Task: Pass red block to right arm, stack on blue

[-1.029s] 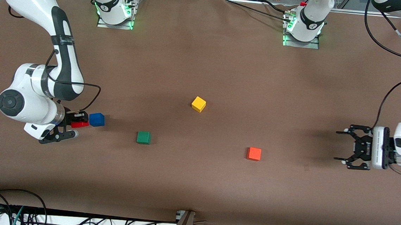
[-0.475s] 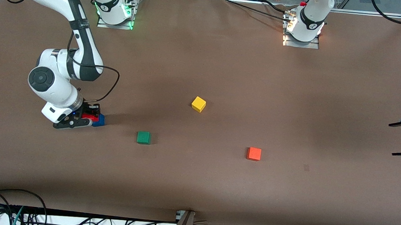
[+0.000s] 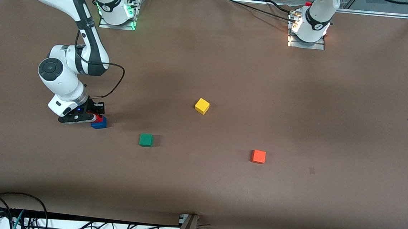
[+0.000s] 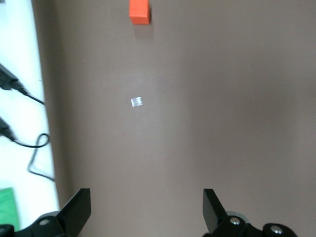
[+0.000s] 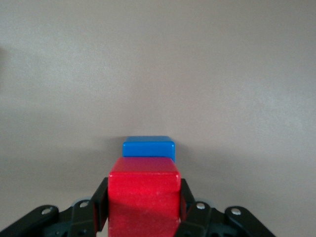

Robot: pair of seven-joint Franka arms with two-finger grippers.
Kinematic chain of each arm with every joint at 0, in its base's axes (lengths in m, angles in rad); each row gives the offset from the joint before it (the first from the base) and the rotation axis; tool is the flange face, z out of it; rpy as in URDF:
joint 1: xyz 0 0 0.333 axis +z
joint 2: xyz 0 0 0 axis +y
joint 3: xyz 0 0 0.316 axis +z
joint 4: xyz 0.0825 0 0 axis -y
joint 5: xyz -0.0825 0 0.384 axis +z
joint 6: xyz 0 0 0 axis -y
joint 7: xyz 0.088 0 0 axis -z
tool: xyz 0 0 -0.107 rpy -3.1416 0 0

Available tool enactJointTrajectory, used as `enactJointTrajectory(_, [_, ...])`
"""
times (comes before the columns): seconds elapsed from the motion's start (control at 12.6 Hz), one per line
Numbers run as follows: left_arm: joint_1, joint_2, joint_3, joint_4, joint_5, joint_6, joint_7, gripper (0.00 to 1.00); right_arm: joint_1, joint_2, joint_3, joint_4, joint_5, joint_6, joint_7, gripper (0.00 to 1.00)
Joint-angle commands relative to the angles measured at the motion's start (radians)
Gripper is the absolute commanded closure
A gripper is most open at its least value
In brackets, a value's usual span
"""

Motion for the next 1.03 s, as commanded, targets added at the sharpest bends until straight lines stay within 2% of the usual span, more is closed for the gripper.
enactJointTrajectory(0.0, [-0.024,-0.178,0.012,-0.161,0.035,-0.003,-0.172,0.0,-0.001,-0.031,-0.004,-0.03,-0.021,0.013,0.01,0.81])
enactJointTrajectory(0.16, [-0.031,-0.288,0.012,-0.273,0.035,0.003,-0.333,0.0,-0.004,-0.029,-0.004,-0.025,-0.02,0.013,0.006,0.82])
enactJointTrajectory(0.32, [-0.069,-0.352,0.018,-0.359,0.035,0.009,-0.525,0.0,-0.007,-0.024,-0.004,-0.019,-0.02,0.014,0.006,0.82])
enactJointTrajectory(0.63, [-0.124,-0.417,0.031,-0.437,0.032,0.009,-1.03,0.0,-0.009,-0.015,-0.003,-0.014,-0.017,0.014,0.012,0.82])
enactJointTrajectory(0.71, [-0.174,-0.417,0.07,-0.439,0.032,0.008,-1.184,0.0,-0.009,-0.009,-0.003,-0.011,-0.017,0.014,0.012,0.82])
enactJointTrajectory(0.79, [-0.242,-0.418,0.145,-0.441,0.029,0.0,-1.302,0.0,-0.009,-0.008,-0.003,-0.01,-0.017,0.014,0.013,0.82])
enactJointTrajectory(0.95, [-0.317,-0.434,0.268,-0.463,0.01,0.0,-1.415,0.0,-0.009,-0.001,-0.003,-0.01,-0.015,0.022,0.015,0.83])
